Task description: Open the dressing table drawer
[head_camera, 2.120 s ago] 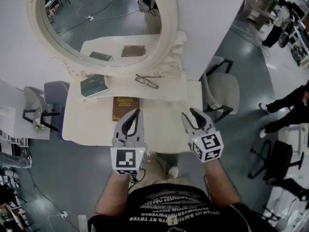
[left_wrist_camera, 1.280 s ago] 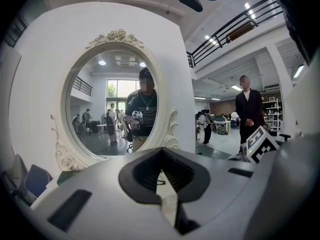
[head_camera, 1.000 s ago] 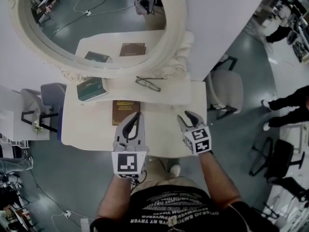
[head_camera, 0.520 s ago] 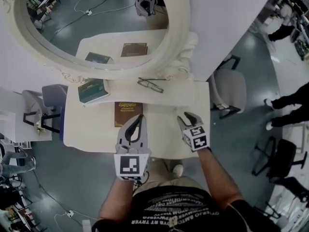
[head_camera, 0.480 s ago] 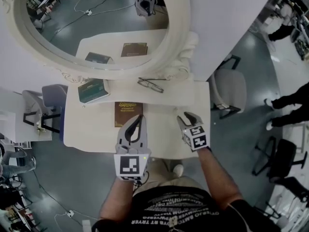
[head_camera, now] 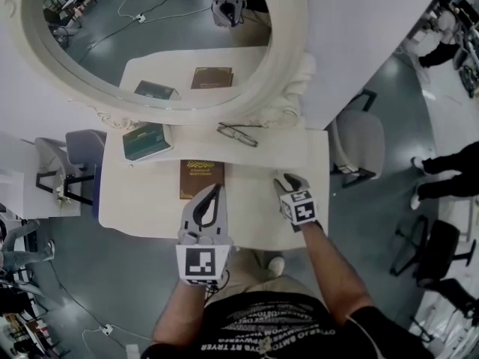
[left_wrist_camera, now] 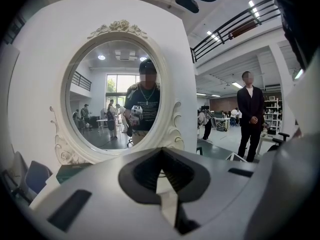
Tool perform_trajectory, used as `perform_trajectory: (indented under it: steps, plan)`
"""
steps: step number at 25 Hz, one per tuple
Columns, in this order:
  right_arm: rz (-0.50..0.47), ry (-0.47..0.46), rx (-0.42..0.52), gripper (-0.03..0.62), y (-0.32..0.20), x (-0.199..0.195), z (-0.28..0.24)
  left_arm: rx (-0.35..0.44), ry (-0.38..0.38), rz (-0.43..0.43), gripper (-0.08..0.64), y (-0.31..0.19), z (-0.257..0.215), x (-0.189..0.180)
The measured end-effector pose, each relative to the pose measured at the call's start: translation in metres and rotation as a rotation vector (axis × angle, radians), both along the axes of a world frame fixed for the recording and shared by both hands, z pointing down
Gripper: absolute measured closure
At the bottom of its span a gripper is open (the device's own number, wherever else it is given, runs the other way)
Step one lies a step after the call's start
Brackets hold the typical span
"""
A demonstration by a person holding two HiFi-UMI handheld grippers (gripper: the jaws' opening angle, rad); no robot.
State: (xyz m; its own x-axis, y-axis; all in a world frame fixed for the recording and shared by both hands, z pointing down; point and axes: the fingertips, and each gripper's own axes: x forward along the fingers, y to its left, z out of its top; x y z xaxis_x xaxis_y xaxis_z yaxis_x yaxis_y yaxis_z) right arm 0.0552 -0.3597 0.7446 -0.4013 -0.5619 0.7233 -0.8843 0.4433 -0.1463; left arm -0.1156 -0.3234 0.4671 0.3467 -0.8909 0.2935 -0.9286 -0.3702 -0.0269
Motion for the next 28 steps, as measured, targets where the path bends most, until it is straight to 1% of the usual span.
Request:
perform_trajectory:
  steps: [3, 5, 10, 19, 22, 28]
  plan:
    - [0.023, -0.001, -0.031, 0.472, -0.006, -0.001, 0.008, -0.016, -0.002, -0.010, 0.558, 0.001, 0.005, -0.004]
    - [0.035, -0.005, -0.041, 0.472, -0.010, -0.003, 0.013, -0.018, 0.005, -0.020, 0.558, 0.001, 0.006, -0.007]
    - [0.066, -0.021, -0.078, 0.472, -0.015, -0.006, 0.025, -0.020, -0.007, -0.026, 0.558, 0.001, 0.007, -0.015]
    - [0.136, -0.023, -0.128, 0.476, -0.023, -0.006, 0.031, -0.021, -0.014, -0.037, 0.558, 0.000, 0.004, -0.022]
    - [0.135, -0.006, -0.127, 0.502, -0.023, -0.008, 0.033, -0.016, -0.021, -0.031, 0.558, -0.001, 0.003, -0.021]
    - [0.135, 0.003, -0.120, 0.508, -0.020, -0.011, 0.029, -0.014, -0.020, -0.021, 0.558, 0.003, 0.001, -0.020]
